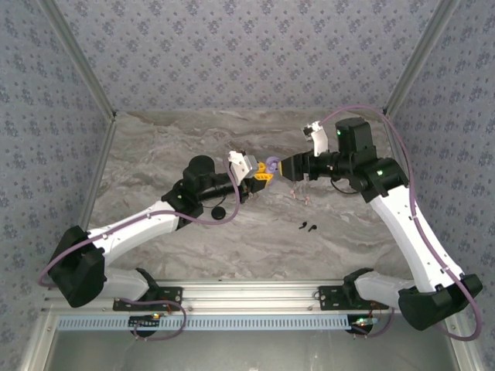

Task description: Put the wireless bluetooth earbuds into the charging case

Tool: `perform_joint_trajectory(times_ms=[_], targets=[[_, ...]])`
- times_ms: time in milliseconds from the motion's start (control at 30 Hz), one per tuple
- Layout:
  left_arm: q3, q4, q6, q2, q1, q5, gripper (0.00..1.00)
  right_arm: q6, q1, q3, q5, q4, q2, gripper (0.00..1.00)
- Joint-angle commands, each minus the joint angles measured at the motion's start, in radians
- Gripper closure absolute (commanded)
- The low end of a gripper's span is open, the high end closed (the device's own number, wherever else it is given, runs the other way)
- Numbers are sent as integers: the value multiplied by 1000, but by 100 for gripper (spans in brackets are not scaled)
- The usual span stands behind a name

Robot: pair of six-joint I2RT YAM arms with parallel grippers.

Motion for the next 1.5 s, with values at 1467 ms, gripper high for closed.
perform_joint_trajectory(times_ms=[1467], targets=[[-11, 89, -47, -7, -5, 32, 100, -81, 41, 38, 75, 5, -40, 10]])
